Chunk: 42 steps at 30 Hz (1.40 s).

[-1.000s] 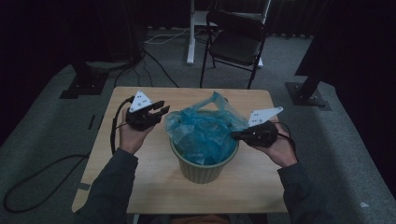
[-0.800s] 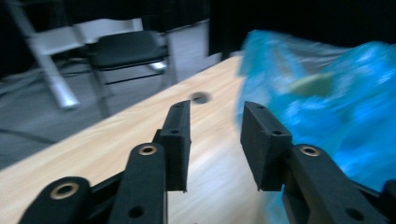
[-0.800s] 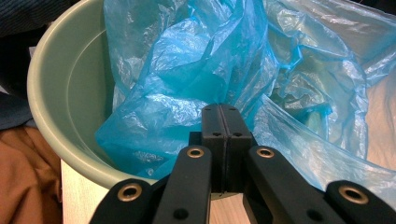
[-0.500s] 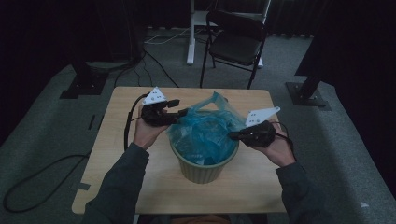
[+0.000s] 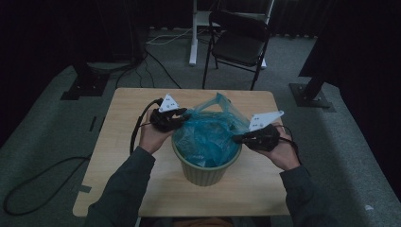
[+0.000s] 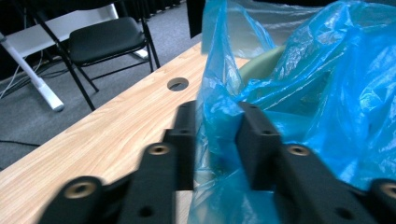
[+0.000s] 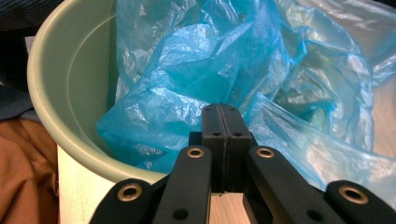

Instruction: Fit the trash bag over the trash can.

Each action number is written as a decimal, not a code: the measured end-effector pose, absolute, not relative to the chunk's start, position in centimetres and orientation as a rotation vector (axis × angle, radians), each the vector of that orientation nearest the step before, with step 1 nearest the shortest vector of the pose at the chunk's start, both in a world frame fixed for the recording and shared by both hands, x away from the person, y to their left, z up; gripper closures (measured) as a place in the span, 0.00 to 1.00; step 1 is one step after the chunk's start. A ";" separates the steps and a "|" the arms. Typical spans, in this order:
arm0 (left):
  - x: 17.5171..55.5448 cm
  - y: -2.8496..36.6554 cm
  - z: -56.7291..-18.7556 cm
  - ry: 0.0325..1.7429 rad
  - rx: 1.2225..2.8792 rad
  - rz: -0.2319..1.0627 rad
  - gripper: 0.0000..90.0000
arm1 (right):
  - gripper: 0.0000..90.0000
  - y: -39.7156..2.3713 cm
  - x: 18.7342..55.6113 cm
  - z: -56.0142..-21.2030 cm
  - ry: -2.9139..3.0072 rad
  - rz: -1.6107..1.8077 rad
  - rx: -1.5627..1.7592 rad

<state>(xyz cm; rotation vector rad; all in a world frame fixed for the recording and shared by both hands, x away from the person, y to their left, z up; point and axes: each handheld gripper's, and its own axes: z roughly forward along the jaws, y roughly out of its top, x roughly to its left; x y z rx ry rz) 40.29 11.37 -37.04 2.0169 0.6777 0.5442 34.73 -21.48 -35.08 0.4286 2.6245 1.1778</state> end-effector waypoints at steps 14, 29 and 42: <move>41.2 13.9 -37.2 0.856 1.944 0.582 0.94 | 1.00 -22.7 34.5 -35.1 2.616 1.162 0.440; 40.4 13.6 -36.7 0.823 1.909 0.582 0.74 | 0.75 -22.9 36.3 -33.5 2.374 1.287 0.660; 37.4 13.3 -36.4 0.694 1.895 0.570 0.52 | 0.64 -21.7 36.9 -35.0 2.468 1.156 0.686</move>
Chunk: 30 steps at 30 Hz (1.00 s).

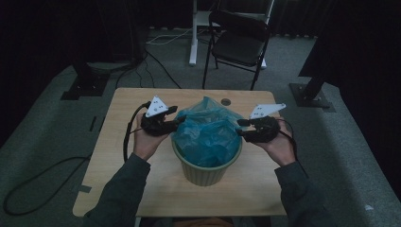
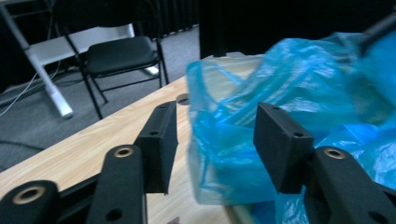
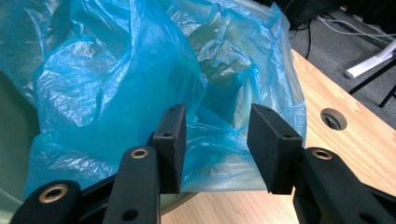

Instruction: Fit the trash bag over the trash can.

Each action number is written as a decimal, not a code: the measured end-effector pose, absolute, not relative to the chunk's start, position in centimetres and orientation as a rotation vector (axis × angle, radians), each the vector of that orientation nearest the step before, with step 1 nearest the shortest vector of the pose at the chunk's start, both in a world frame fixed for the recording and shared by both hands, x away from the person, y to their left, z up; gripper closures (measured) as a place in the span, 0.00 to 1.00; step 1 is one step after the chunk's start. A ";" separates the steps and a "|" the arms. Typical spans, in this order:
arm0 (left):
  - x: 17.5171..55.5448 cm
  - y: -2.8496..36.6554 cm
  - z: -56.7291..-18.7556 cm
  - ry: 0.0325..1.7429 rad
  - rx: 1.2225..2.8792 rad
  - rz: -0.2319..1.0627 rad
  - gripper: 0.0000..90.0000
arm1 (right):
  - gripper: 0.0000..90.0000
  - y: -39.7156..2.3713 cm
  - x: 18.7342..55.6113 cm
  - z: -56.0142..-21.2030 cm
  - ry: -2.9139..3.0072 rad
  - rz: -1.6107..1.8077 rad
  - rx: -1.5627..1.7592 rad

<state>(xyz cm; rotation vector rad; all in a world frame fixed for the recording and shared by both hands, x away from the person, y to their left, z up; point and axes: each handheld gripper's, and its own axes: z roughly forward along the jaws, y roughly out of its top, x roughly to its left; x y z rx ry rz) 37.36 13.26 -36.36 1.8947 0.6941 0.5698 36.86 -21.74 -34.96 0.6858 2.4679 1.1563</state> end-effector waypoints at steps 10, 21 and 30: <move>37.1 12.6 -36.6 0.675 1.973 0.575 0.55 | 0.79 -21.7 37.1 -34.9 2.460 1.134 0.710; 38.3 13.5 -37.1 0.771 1.946 0.573 0.91 | 0.97 -22.7 37.6 -34.9 2.459 1.159 0.750; 38.8 14.0 -37.3 0.796 1.942 0.582 0.92 | 0.65 -22.1 38.2 -35.1 2.440 1.179 0.777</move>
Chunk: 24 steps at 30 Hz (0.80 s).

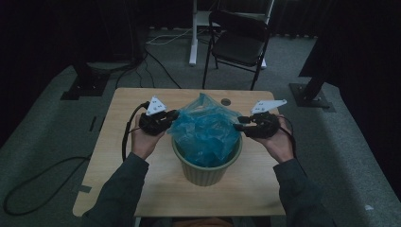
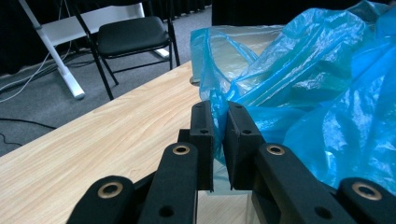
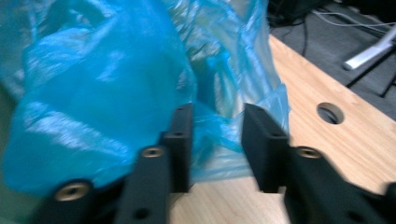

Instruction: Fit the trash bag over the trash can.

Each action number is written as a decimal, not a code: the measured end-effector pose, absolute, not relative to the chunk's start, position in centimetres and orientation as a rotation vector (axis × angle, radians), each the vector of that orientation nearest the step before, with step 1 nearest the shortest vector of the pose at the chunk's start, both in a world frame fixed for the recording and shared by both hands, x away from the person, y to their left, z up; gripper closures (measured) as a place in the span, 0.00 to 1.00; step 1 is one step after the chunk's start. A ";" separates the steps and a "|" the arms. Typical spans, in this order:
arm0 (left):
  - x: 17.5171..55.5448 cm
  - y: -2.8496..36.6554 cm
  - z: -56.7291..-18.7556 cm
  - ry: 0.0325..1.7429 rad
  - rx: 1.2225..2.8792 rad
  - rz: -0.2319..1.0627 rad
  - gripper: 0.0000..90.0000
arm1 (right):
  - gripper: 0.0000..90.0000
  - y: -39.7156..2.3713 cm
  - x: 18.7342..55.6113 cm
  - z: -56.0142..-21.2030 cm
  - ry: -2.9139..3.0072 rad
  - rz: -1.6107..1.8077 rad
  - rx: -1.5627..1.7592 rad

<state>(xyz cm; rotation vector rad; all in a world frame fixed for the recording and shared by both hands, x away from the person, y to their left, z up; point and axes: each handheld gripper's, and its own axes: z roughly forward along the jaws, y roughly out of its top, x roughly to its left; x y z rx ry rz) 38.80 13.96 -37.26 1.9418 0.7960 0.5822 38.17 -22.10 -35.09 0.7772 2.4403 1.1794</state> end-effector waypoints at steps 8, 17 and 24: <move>39.3 14.2 -37.8 0.828 1.954 0.584 0.95 | 0.87 -22.5 38.9 -35.6 2.475 1.239 0.836; 40.1 14.8 -39.0 0.881 1.976 0.548 0.95 | 0.98 -24.0 39.3 -36.2 2.447 1.233 0.920; 39.4 15.6 -40.2 0.900 1.979 0.486 0.95 | 0.99 -24.9 38.3 -37.8 2.518 1.235 0.916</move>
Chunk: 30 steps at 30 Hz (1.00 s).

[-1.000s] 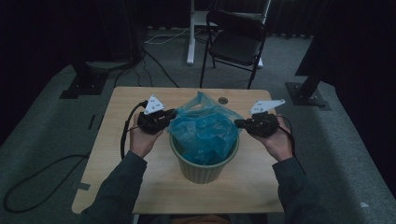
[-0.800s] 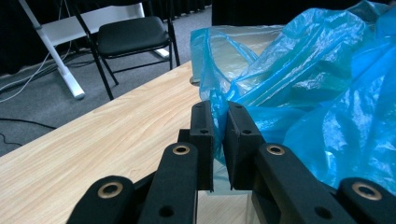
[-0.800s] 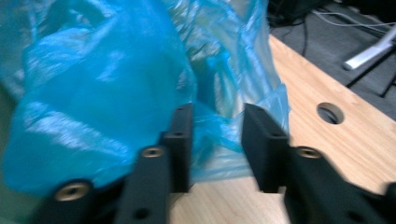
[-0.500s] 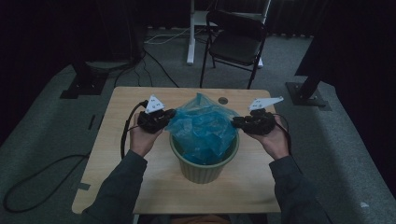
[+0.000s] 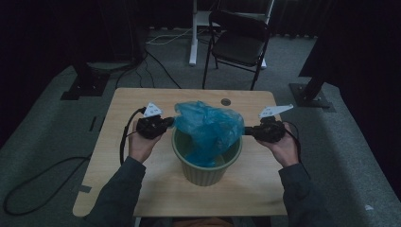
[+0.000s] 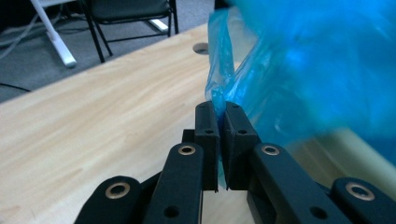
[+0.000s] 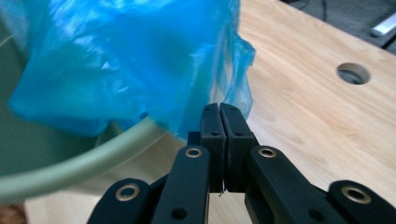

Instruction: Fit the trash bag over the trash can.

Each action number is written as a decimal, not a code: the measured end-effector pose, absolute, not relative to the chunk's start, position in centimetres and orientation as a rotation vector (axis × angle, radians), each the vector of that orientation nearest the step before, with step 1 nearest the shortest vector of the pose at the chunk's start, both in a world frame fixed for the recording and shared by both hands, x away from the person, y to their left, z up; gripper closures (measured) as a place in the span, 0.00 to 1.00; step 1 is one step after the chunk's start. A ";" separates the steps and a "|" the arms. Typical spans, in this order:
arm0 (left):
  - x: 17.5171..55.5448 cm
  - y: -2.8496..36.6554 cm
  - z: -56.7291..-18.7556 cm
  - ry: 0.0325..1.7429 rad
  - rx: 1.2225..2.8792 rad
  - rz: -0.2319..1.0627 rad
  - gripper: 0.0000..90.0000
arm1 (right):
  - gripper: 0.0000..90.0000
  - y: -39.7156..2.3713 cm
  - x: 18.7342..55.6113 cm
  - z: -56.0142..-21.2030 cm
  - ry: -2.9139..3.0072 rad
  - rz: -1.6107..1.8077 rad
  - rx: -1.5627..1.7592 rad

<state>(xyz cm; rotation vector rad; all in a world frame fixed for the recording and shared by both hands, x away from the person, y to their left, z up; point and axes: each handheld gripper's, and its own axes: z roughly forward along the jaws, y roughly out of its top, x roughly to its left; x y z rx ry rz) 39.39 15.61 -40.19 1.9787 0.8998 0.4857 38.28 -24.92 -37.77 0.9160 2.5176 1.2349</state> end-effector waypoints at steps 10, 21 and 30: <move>36.6 16.9 -40.7 0.855 1.955 0.418 0.90 | 0.98 -25.4 36.1 -38.2 2.608 1.248 0.826; 34.6 16.6 -40.4 0.777 1.977 0.411 0.89 | 0.95 -24.9 35.2 -38.5 2.691 1.267 0.740; 35.3 15.6 -40.4 0.802 2.003 0.438 0.91 | 0.96 -24.3 35.9 -38.4 2.677 1.226 0.759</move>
